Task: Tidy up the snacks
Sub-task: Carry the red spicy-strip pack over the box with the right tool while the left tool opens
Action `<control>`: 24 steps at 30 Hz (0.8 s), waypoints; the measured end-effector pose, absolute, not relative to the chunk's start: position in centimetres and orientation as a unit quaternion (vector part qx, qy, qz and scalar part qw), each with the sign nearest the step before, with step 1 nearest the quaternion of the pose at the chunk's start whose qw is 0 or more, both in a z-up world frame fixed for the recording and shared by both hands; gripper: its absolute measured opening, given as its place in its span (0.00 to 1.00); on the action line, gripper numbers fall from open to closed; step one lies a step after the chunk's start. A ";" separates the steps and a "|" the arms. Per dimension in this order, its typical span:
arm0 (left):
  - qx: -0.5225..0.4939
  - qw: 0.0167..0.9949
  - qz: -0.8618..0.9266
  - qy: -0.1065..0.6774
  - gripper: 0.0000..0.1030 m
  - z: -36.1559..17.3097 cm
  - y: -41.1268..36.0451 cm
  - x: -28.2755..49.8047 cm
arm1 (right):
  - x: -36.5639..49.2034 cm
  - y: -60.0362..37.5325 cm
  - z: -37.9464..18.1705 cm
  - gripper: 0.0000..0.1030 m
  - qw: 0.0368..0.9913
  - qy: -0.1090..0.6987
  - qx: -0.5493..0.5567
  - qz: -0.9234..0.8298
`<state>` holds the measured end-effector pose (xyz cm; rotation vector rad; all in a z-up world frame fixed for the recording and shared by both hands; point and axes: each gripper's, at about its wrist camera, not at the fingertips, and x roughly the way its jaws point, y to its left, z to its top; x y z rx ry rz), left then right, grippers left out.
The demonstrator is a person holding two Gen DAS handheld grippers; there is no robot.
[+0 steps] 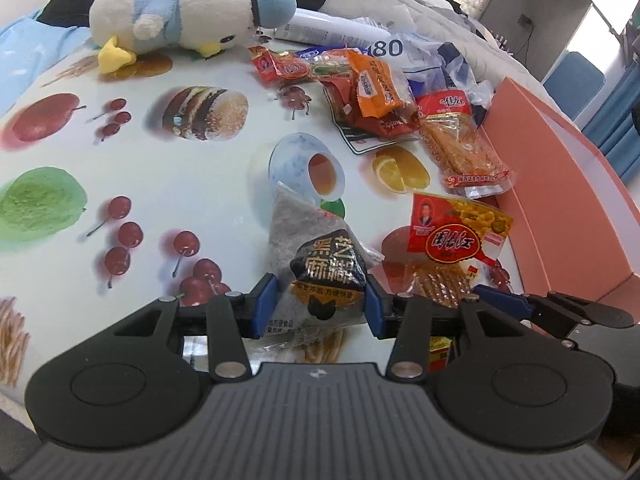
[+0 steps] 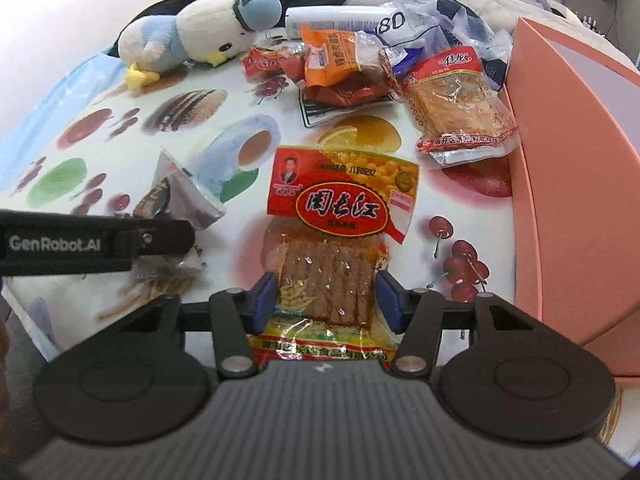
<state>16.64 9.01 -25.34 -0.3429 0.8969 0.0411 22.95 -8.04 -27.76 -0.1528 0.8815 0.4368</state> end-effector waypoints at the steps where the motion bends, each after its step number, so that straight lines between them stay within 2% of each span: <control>1: -0.165 0.887 0.020 0.431 0.50 -25.1 9.0 16.4 | 22.9 -8.2 -27.6 0.54 0.880 0.423 -0.069 0.206; 15: -0.172 0.908 0.019 0.381 0.47 -17.9 8.2 12.3 | 19.2 -10.0 -21.9 0.54 0.908 0.369 -0.047 0.193; 16: -0.173 0.911 0.020 0.374 0.46 -17.0 8.1 11.9 | 18.9 -10.2 -21.2 0.54 0.910 0.364 -0.042 0.192; 18: -0.175 0.914 0.013 0.365 0.32 -15.7 7.8 11.4 | 18.2 -10.7 -19.8 0.54 0.915 0.353 -0.037 0.193; 20: -0.176 0.919 0.005 0.354 0.31 -14.5 7.4 10.9 | 17.6 -11.1 -18.6 0.54 0.919 0.341 -0.033 0.193; 21: -0.170 0.922 0.003 0.349 0.22 -14.1 7.1 10.9 | 17.3 -11.4 -18.0 0.54 0.922 0.335 -0.031 0.193; 24: -0.165 0.924 -0.005 0.346 0.21 -14.4 6.5 11.2 | 16.9 -12.1 -17.3 0.54 0.928 0.323 -0.030 0.185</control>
